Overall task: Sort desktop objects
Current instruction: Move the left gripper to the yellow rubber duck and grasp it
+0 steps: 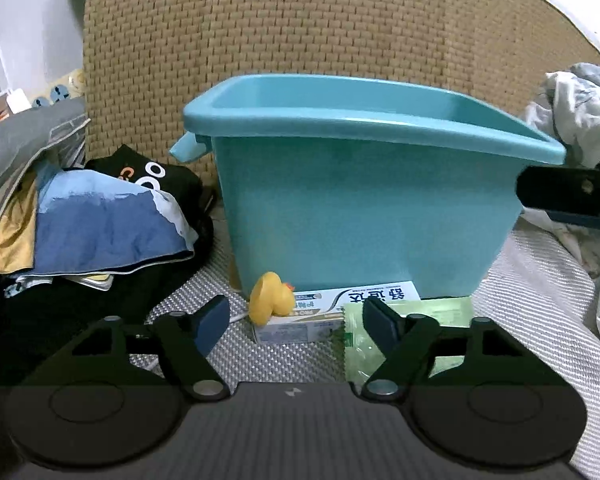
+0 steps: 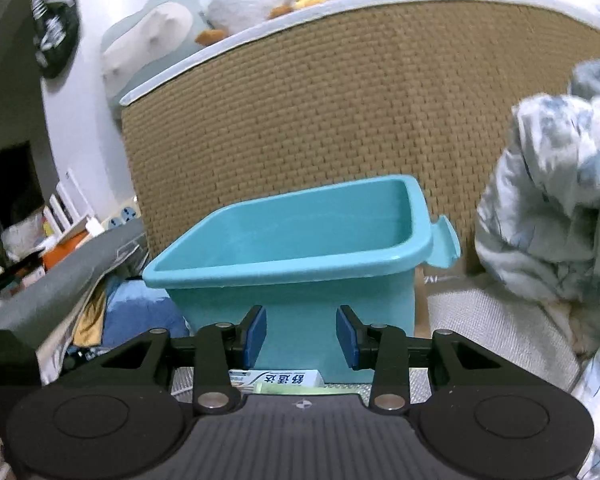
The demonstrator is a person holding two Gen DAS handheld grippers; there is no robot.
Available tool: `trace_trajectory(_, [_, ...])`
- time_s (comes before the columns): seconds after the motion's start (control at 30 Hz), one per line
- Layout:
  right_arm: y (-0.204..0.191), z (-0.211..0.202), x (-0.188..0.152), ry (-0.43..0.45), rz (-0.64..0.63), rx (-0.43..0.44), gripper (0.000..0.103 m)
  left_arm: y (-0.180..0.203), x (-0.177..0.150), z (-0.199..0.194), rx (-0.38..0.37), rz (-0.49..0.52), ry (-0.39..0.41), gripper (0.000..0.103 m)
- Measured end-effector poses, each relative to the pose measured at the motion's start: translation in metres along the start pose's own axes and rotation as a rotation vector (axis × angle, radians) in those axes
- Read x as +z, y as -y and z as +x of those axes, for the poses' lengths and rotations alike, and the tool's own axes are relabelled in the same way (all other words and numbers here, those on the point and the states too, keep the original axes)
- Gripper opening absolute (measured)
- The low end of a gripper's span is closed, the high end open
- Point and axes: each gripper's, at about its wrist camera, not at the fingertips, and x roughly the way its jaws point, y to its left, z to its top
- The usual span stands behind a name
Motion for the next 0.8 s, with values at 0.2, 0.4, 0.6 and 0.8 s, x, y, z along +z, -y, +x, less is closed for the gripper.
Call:
trace_trajectory(0.2, [0.006, 0.006, -0.002, 0.005, -0.017, -0.019, 0.043, -0.003, 0.002, 0.01, 0.017, 0.002, -0.023, 0.07])
trace_trajectory(0.4, [0.008, 0.012, -0.006, -0.022, 0.003, -0.005, 0.043, -0.002, 0.001, 0.021, 0.025, 0.015, -0.038, 0.061])
trace_trajectory(0.6, [0.004, 0.015, -0.007, -0.025, -0.028, -0.008, 0.043, 0.002, 0.001, 0.024, 0.044, 0.047, -0.042, 0.048])
trace_trajectory(0.8, [0.003, 0.015, -0.009, -0.023, -0.038, -0.008, 0.043, 0.002, 0.002, 0.025, 0.066, 0.067, -0.036, 0.025])
